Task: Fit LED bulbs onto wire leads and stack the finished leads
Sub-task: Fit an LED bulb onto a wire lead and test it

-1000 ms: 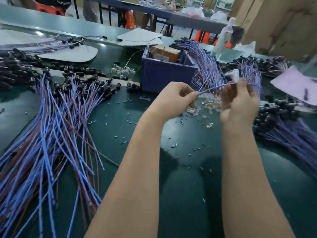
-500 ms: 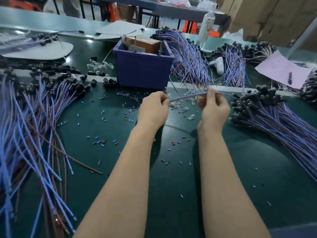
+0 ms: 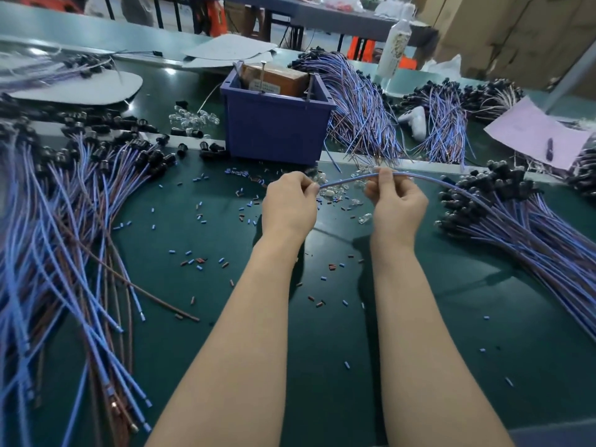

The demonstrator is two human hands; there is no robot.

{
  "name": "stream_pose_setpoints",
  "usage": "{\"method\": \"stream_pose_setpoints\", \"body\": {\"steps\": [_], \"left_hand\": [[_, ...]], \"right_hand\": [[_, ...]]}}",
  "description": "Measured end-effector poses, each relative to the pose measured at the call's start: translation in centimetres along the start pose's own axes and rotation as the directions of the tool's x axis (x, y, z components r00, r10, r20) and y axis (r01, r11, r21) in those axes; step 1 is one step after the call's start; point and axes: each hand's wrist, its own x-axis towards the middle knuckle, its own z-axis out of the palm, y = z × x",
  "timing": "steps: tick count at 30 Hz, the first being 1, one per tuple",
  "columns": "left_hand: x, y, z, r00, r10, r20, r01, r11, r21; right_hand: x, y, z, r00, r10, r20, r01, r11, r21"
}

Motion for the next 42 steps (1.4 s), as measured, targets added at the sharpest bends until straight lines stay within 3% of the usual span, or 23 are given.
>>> {"method": "stream_pose_setpoints", "body": {"steps": [6, 11, 15, 19, 21, 23, 26, 29, 31, 32, 34, 36, 39, 42], "left_hand": [[-0.1, 0.5, -0.3, 0.999, -0.021, -0.036, 0.021, 1.0, -0.008], [0.2, -0.5, -2.1, 0.969, -0.126, -0.213, 0.128, 0.992, -0.003], [-0.4, 0.6, -1.2, 0.985, -0.042, -0.168, 0.049, 0.998, 0.042], [-0.9, 1.6, -0.1, 0.998, 0.05, 0.043, -0.037, 0.968, -0.247], [-1.1, 2.0, 0.4, 0.991, 0.071, 0.113, -0.03, 0.942, -0.334], [-1.2, 2.2, 0.9, 0.995, 0.066, 0.074, -0.031, 0.918, -0.396], [-0.7, 1.7, 0.8, 0.998, -0.038, -0.041, 0.011, 0.853, -0.521], [-0.2, 1.1, 0.0, 0.966, -0.229, -0.122, 0.082, 0.716, -0.693], [0.1, 0.7, -0.3, 0.924, -0.339, -0.177, 0.103, 0.668, -0.737], [0.2, 0.5, -0.5, 0.908, -0.368, -0.202, 0.103, 0.663, -0.742], [0.2, 0.5, -0.5, 0.892, -0.378, -0.246, 0.076, 0.664, -0.744], [0.2, 0.6, -0.5, 0.894, -0.353, -0.277, 0.042, 0.68, -0.732], [0.2, 0.7, -0.2, 0.926, -0.284, -0.249, 0.014, 0.684, -0.729], [0.0, 0.7, 0.5, 0.981, -0.154, -0.118, 0.048, 0.78, -0.623]], "right_hand": [[-0.1, 0.2, 0.5, 0.999, 0.012, -0.041, -0.01, 0.999, 0.049], [0.8, -0.8, -0.8, 0.977, 0.114, -0.182, -0.064, 0.963, 0.263], [-0.1, -0.9, 0.1, 0.97, 0.238, -0.044, -0.205, 0.903, 0.378], [-1.2, -1.2, 1.2, 0.917, 0.374, 0.138, -0.394, 0.795, 0.462], [-1.7, -1.1, 1.7, 0.895, 0.392, 0.213, -0.446, 0.795, 0.411], [-2.5, -0.9, 2.2, 0.882, 0.389, 0.265, -0.457, 0.844, 0.281], [-3.3, -1.1, 2.5, 0.878, 0.364, 0.309, -0.382, 0.924, -0.005], [-3.8, -1.2, 2.6, 0.923, 0.168, 0.347, -0.078, 0.963, -0.258], [-4.1, -1.2, 2.6, 0.938, -0.136, 0.319, 0.253, 0.897, -0.363], [-4.2, -1.1, 2.5, 0.91, -0.264, 0.32, 0.384, 0.828, -0.409], [-4.2, -0.9, 2.4, 0.85, -0.324, 0.416, 0.516, 0.675, -0.527], [-3.9, -0.2, 2.3, 0.834, -0.194, 0.517, 0.515, 0.613, -0.599], [-4.0, 0.2, 2.3, 0.847, -0.129, 0.517, 0.456, 0.675, -0.579], [-4.2, 0.0, 2.6, 0.89, -0.13, 0.436, 0.374, 0.754, -0.539]]}}
